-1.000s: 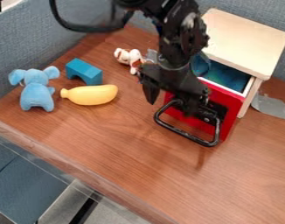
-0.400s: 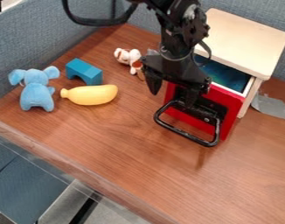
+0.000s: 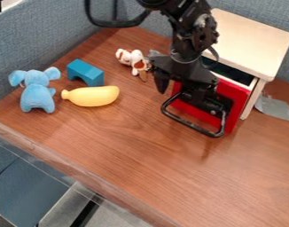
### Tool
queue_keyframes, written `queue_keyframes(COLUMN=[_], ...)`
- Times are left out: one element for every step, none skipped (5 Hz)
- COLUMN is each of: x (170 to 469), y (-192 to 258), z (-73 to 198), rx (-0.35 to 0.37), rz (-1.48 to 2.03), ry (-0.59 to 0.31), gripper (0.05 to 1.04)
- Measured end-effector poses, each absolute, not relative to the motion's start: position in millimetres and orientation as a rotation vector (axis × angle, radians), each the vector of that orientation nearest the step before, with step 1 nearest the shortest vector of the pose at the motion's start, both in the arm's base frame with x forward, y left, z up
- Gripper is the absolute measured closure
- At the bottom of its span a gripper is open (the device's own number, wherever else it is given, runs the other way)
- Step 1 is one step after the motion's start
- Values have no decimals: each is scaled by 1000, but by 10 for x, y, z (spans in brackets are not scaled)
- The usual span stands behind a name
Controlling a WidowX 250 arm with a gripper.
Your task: Close the drawer
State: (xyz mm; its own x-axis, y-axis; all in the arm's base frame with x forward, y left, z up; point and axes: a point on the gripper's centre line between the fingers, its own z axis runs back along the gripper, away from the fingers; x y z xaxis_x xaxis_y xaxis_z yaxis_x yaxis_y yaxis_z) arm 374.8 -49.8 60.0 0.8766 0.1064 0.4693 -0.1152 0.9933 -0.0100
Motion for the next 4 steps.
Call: queue_keyframes(x=[3875,3954,3987,3981], y=[-537,-563,-582,-586], z=[581,590,603,595], rx=[33,37,38,39], rz=[129,134,131,129], ry=[-509,-515,-525,-521], gripper=[85,85,85,85])
